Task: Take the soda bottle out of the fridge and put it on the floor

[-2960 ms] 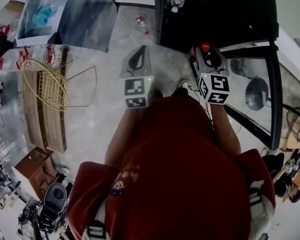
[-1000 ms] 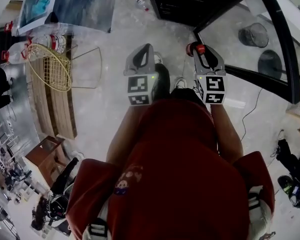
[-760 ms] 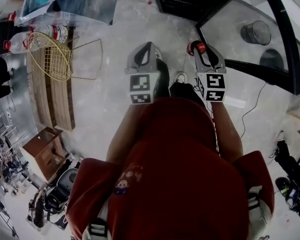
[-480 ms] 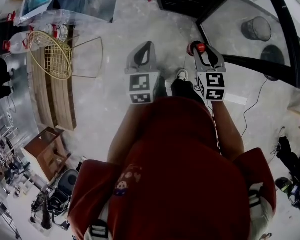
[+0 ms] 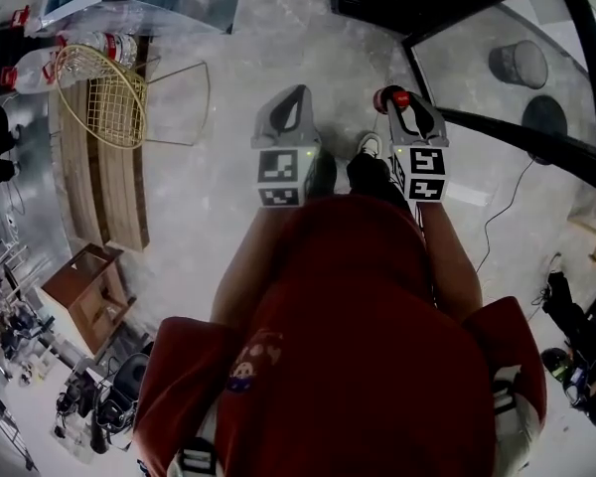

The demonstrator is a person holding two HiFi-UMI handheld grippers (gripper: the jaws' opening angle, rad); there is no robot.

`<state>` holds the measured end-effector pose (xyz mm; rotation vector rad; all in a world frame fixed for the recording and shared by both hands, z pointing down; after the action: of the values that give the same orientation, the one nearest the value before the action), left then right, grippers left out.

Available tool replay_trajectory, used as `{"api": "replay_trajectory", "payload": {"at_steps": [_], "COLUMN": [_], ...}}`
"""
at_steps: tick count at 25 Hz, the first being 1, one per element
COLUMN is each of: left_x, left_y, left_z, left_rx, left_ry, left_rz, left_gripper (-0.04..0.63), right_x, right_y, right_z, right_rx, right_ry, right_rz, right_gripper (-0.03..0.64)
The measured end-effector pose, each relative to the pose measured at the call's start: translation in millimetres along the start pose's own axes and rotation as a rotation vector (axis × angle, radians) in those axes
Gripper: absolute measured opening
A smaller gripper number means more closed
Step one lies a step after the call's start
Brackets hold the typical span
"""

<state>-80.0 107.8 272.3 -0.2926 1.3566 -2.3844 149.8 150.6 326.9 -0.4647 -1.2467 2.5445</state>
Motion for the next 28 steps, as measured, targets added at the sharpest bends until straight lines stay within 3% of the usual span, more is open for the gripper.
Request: {"api": "replay_trajectory", "payload": {"at_steps": [12,23,28], "left_x": [53,101,118], "left_y": [-49,-188,-261], "left_z": [37,136,178], "left_rx": [0.081,0.130,0.144], "left_ry": [0.002,-0.005,-0.007], "left_rz": [-0.051,-0.136,-0.140], "left_gripper": [0.000,0.000,0.000], "right_x": [26,28,27], "right_y": [-24,-123,-178], "right_z": [69,214,275], "right_rx": [0.082,0.158,0.174], "right_ry": [0.012,0.036,0.021], "right_rz": [-0.006,-0.016,0.001], "right_gripper": [0.132,0.132,0.132]}}
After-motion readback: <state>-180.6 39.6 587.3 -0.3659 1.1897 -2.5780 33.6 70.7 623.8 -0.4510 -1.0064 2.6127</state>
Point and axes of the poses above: the fingertips, and each gripper's own axes: z forward along the fingers, x to its left, y out of its top, the point moved 10 cm from there along -z, backward along the fingers, and after that the axes turned 8 degrees about y, right-handed, at the moved point
